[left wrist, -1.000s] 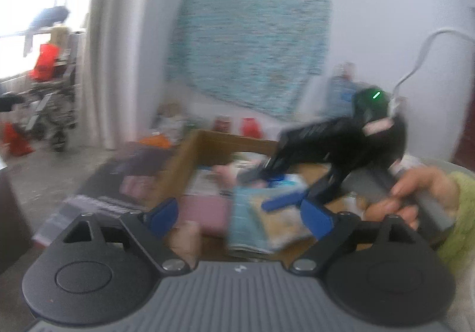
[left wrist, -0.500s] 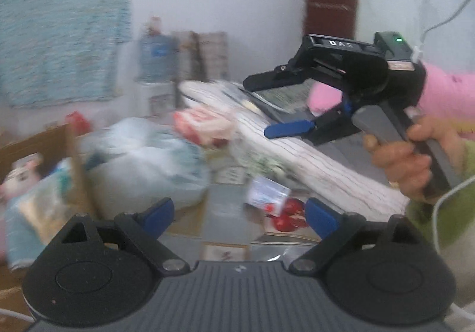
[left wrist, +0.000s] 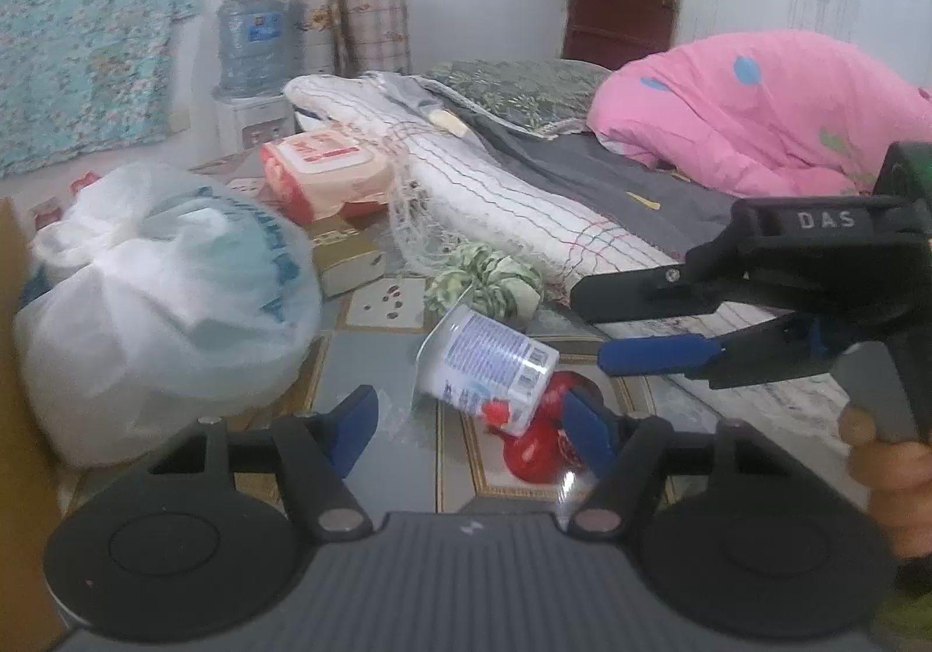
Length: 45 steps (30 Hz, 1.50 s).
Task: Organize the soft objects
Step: 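Move the open right tool down to the white yogurt cup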
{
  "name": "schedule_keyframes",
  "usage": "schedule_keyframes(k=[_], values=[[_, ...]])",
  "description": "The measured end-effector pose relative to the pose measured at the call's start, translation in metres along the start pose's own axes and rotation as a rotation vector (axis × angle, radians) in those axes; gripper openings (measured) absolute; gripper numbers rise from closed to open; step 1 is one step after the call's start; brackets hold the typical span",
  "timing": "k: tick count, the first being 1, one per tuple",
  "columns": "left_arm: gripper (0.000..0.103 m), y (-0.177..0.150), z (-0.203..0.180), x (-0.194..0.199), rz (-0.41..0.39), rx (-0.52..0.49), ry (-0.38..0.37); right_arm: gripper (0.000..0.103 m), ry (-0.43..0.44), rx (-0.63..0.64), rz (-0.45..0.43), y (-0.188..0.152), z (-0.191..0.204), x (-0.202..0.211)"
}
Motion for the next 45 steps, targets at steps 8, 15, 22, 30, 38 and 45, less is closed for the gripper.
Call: schedule_keyframes(k=[8,15,22,30,38,45], values=[[0.081,0.005,0.000,-0.026,-0.011,-0.024,-0.071,0.042,-0.024,-0.028,0.021,0.007,-0.009,-0.010],[0.084,0.005,-0.012,-0.049,0.006,-0.125,-0.074,0.041,-0.023,-0.048,0.026,0.009,-0.015,-0.013],[0.071,0.003,-0.018,-0.063,0.019,-0.182,-0.028,0.042,-0.010,-0.070,0.017,0.011,-0.019,-0.012],[0.067,0.001,-0.027,-0.056,0.017,-0.278,0.055,0.042,-0.006,-0.076,-0.018,0.011,-0.022,0.000],[0.067,-0.017,-0.038,-0.049,0.034,-0.600,0.324,0.042,0.011,-0.094,-0.014,0.005,-0.029,0.002],[0.068,-0.024,-0.054,-0.046,0.044,-0.699,0.346,0.043,0.024,-0.112,-0.011,0.003,-0.036,0.003]])
Point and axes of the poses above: each gripper's, at about its wrist camera, not at the fingertips, and x roughly against the way its jaws point, z to its left, y to its top, the point moved 2 cm from there along -x, roughly the way its jaws point, and after that the axes turned 9 degrees about -z, right-handed, at the moved point
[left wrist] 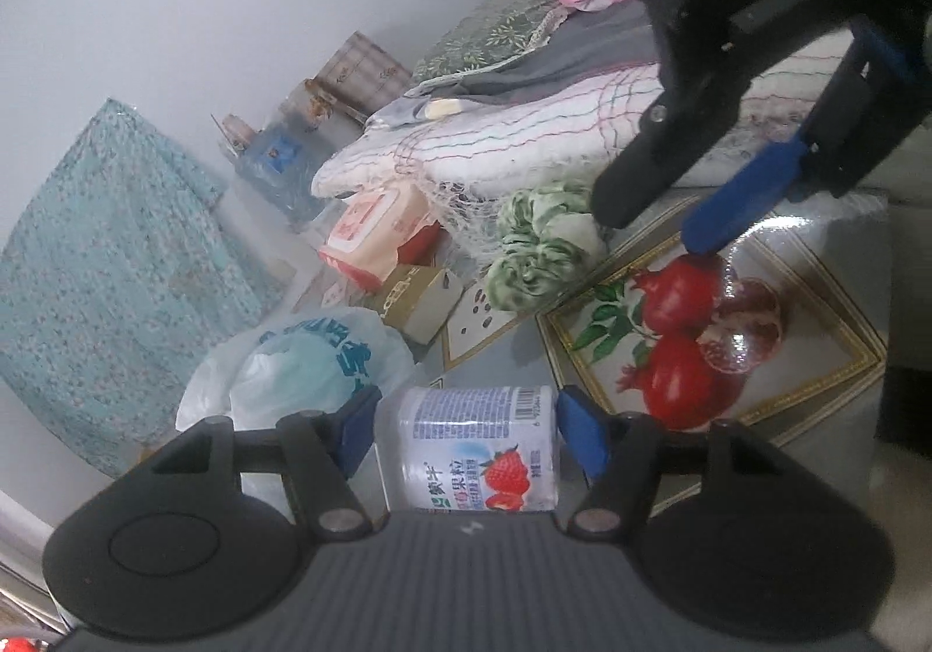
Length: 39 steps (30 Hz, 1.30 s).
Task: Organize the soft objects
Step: 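Move the open right tool down to the white yogurt cup, then close the right tool on the yogurt cup and lift it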
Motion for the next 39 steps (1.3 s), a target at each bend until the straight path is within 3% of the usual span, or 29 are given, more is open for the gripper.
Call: schedule_keyframes(k=[9,18,27,34,39], values=[[0.070,0.010,0.006,0.013,-0.008,0.100,-0.090,0.045,0.002,-0.023,-0.017,0.001,-0.007,0.007],[0.071,0.012,0.013,0.028,-0.057,0.280,-0.245,0.047,0.001,-0.037,-0.020,-0.001,-0.009,0.009],[0.080,0.009,0.022,0.042,-0.126,0.328,-0.213,0.048,0.019,-0.043,-0.015,-0.003,-0.004,0.003],[0.083,-0.007,0.034,0.040,-0.039,0.389,-0.180,0.049,0.069,-0.037,0.026,-0.007,0.007,-0.012],[0.083,-0.019,0.044,0.035,0.014,0.465,-0.204,0.050,0.083,-0.030,0.065,-0.011,0.014,-0.031]])
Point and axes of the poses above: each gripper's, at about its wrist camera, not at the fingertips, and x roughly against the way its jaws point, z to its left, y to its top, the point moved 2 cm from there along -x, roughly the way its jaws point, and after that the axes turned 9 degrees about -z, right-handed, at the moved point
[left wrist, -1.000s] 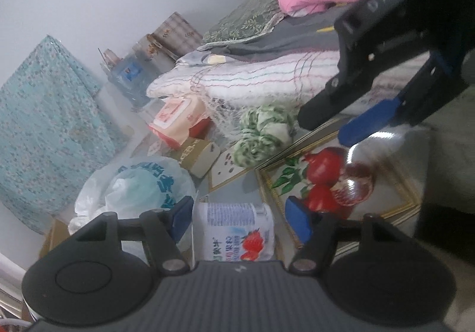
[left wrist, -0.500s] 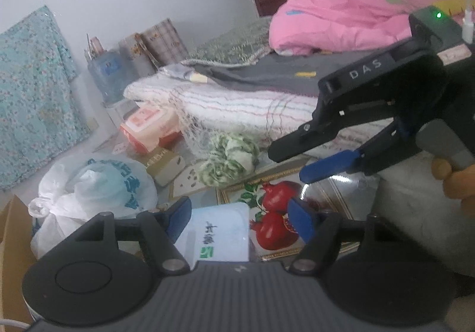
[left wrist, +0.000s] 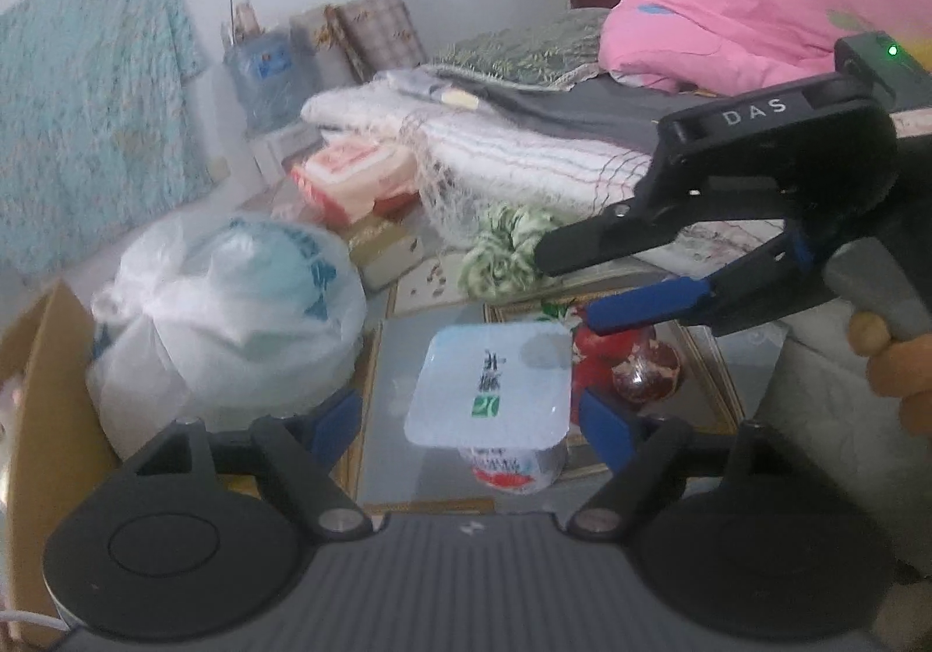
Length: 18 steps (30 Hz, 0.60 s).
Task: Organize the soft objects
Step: 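Close the right tool on the yogurt cup and lift it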
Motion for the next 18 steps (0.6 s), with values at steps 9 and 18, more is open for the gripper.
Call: schedule_keyframes(k=[9,18], values=[[0.082,-0.016,0.006,-0.017,0.079,0.079,-0.039,0.050,-0.002,0.013,0.061,-0.004,0.004,-0.036],[0.069,-0.018,0.004,-0.028,0.065,0.105,-0.038,0.046,0.001,0.059,0.086,-0.013,0.011,-0.051]])
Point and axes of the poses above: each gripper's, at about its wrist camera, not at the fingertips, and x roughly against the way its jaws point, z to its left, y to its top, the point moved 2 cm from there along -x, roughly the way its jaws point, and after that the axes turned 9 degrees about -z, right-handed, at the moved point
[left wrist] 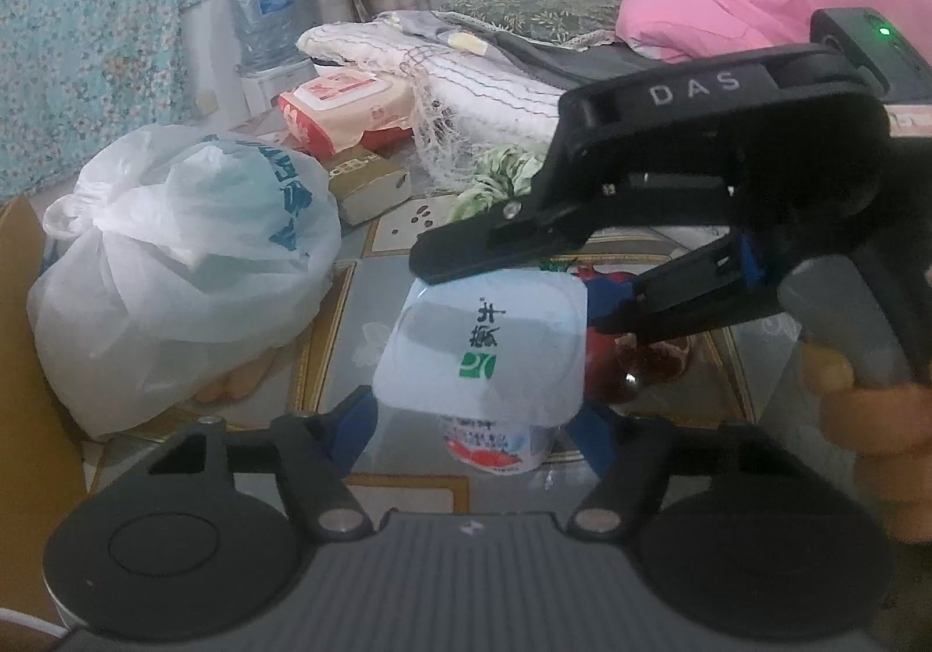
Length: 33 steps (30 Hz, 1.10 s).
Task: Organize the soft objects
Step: 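Close the right tool on the yogurt cup and lift it, then carry the yogurt cup over the box and open the right tool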
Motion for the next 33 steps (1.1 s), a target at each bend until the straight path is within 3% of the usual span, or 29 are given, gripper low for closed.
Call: schedule_keyframes(k=[9,19,27,33], values=[[0.049,-0.002,-0.002,0.001,-0.009,0.039,-0.038,0.030,-0.018,0.030,-0.007,-0.004,-0.003,0.004],[0.048,0.006,-0.004,0.013,-0.040,0.018,-0.033,0.029,0.004,0.054,-0.028,-0.006,0.010,0.017],[0.048,0.034,0.009,0.057,-0.147,0.008,0.022,0.029,0.096,0.162,-0.049,0.006,0.070,0.030],[0.048,0.057,0.043,0.102,-0.222,0.031,0.155,0.029,0.203,0.293,0.008,0.012,0.142,0.004]])
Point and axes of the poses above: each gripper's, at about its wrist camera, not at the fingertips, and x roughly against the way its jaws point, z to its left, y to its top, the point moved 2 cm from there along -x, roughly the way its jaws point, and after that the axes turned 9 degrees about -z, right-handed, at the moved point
